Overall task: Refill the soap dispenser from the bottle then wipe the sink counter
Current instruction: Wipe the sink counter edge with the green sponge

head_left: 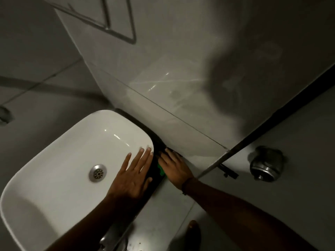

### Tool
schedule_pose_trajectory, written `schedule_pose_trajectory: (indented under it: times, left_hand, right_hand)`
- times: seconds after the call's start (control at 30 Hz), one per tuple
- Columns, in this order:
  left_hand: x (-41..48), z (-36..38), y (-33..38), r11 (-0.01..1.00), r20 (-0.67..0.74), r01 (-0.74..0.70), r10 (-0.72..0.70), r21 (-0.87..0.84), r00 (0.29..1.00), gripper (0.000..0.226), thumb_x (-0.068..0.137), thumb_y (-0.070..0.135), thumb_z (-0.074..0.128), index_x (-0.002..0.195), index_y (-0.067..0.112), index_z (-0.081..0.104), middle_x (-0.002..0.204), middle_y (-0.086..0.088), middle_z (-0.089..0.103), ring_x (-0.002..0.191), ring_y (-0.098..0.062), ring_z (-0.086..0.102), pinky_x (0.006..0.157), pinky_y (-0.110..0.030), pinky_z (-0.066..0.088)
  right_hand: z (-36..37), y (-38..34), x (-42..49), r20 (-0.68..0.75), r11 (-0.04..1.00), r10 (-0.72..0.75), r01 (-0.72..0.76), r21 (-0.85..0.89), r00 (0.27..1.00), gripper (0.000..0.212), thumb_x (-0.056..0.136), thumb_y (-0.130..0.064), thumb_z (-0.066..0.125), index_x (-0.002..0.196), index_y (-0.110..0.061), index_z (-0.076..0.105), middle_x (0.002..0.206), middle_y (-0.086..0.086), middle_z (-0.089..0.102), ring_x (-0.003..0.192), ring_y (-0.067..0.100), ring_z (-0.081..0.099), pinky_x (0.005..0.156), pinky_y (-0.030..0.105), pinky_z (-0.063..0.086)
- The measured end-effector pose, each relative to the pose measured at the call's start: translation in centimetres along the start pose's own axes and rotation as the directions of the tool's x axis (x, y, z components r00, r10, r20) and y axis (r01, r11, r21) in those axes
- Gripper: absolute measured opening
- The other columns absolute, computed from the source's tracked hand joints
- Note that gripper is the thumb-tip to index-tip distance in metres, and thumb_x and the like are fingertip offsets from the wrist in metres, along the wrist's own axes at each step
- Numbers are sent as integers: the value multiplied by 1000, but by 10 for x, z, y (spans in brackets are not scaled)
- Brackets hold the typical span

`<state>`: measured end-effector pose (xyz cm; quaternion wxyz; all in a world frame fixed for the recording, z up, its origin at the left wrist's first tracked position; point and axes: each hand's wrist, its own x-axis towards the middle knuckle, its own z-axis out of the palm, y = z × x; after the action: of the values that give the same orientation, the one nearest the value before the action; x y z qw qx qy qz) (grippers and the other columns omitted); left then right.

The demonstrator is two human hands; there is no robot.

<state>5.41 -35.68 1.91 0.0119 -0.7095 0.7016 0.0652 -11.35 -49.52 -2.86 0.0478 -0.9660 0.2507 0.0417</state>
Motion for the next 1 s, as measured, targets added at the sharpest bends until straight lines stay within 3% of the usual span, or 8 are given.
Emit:
schedule_pose_trajectory:
  times: [0.1, 0.23, 0.43, 0.63, 0.77, 0.87, 0.93, 1.0]
  left_hand:
    - [2, 5, -4, 999, -6, -23, 23, -24, 1000, 71, 107, 47, 27, 167, 12, 11, 177, -8, 6, 164, -27, 4, 128, -57, 15]
    - [2, 5, -4, 999, 11, -24, 25, -33, 1000, 71, 107, 47, 24, 167, 11, 8, 177, -8, 2, 164, -28, 1, 129, -59, 14]
    - [-8, 4, -6, 998, 12, -43, 44, -55, 999, 71, 107, 45, 24, 167, 12, 5, 177, -8, -1, 164, -27, -1, 130, -57, 11]
    - [-41, -2, -18, 991, 51, -128, 130, -38, 990, 69, 106, 42, 22, 167, 12, 6, 176, -10, -1, 163, -28, -1, 129, -60, 15]
    - [-67, -3, -32, 984, 42, -176, 177, -22, 983, 68, 107, 43, 24, 167, 16, 11, 177, -7, 4, 164, -27, 2, 129, -58, 15]
    - [-80, -4, -40, 984, 46, -178, 178, -4, 983, 67, 107, 44, 24, 168, 22, 8, 177, -5, 2, 164, -26, 1, 129, -56, 12]
    - [-86, -5, -41, 987, 56, -163, 163, 2, 985, 66, 107, 45, 22, 168, 25, 5, 177, -5, -1, 164, -26, -1, 129, -57, 10]
    - [-90, -6, -40, 989, 72, -147, 146, -2, 987, 65, 108, 46, 19, 168, 27, 3, 177, -5, -3, 163, -27, -3, 129, -58, 10]
  right_hand:
    - [29, -16, 7, -81, 998, 43, -40, 43, 996, 40, 99, -19, 42, 127, -14, 69, 135, 9, 67, 129, 35, 59, 108, 51, 47]
    - [50, -27, 2, -98, 976, 160, -143, 162, 982, 50, 103, -34, 33, 145, -15, 52, 154, 12, 47, 148, 40, 33, 118, 55, 30]
    - [50, -53, 11, -262, 936, 270, -189, 296, 926, 39, 102, -24, 51, 137, -12, 62, 144, 13, 59, 140, 40, 47, 115, 56, 35]
    - [71, -73, -51, -145, 979, -61, 87, 183, 988, 57, 94, -26, 47, 149, -15, 46, 157, 9, 44, 150, 37, 30, 124, 54, 21]
    - [57, -64, -44, -100, 971, 98, -73, 226, 990, 49, 99, -18, 45, 147, -13, 50, 156, 11, 46, 151, 37, 30, 124, 54, 20]
    - [55, -104, -37, -141, 932, 234, -180, 316, 962, 39, 99, -21, 46, 132, -8, 65, 143, 15, 59, 144, 40, 42, 119, 59, 28]
    - [69, -144, -52, -187, 949, 108, -46, 311, 976, 39, 93, -19, 52, 129, -9, 64, 139, 14, 61, 143, 40, 41, 119, 60, 27]
    - [79, -169, -76, -177, 955, -68, 115, 272, 982, 55, 88, -21, 65, 141, -15, 52, 148, 9, 53, 146, 37, 36, 124, 55, 22]
